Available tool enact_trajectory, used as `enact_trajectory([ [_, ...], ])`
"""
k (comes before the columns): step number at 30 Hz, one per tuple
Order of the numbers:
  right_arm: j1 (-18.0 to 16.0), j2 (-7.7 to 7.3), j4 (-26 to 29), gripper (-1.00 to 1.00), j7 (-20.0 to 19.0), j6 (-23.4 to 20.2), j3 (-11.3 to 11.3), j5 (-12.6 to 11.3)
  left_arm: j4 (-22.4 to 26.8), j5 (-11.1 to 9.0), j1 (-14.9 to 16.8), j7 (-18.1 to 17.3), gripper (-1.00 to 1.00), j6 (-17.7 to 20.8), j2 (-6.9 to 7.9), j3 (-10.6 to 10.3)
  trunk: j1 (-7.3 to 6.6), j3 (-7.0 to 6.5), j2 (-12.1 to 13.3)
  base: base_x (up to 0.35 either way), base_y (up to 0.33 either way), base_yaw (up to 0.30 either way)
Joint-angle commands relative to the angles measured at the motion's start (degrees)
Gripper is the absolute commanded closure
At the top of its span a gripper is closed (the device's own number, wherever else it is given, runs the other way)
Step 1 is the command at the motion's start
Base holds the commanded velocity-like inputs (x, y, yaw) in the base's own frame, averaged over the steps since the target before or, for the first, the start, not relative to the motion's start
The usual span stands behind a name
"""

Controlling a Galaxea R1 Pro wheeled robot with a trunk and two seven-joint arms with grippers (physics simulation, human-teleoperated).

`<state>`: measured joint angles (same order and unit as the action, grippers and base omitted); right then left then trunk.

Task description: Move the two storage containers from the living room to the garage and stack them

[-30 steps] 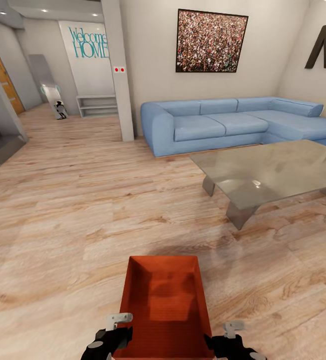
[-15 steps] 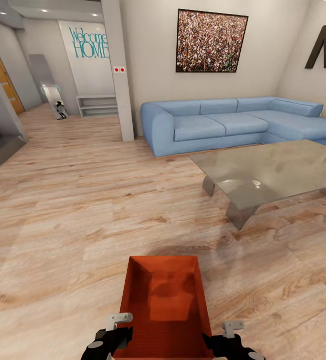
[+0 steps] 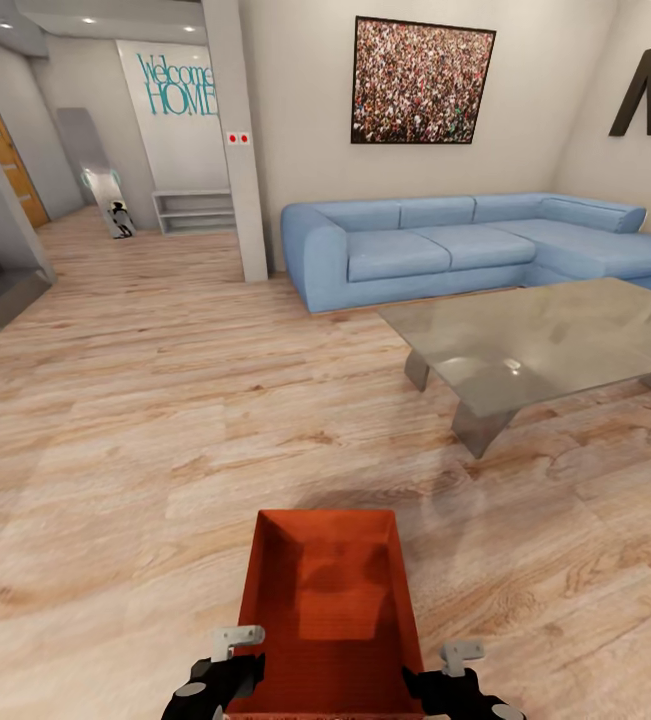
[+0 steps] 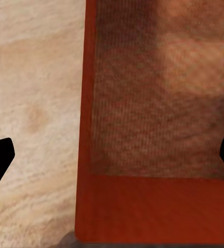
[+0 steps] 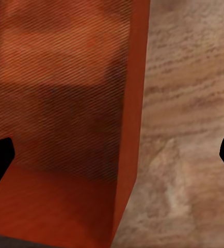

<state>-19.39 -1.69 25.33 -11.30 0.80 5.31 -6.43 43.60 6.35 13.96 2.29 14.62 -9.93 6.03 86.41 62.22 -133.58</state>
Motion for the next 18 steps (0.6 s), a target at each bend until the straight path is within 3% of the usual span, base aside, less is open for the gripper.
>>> enact_trajectory([
  [1, 0.0, -0.07, 0.0, -1.00, 0.0, 0.1, 0.4, -0.6, 0.1, 0.6, 0.0, -0.1, -1.00, 0.3, -0.07, 0.2, 0.21, 0.23, -0.4, 0.000, 0.000, 0.000],
  [18, 0.0, -0.07, 0.0, -1.00, 0.0, 0.1, 0.4, -0.5, 0.1, 0.6, 0.0, 0.0, -1.00, 0.3, -0.07, 0.2, 0.87, 0.77, -1.6, 0.000, 0.000, 0.000],
])
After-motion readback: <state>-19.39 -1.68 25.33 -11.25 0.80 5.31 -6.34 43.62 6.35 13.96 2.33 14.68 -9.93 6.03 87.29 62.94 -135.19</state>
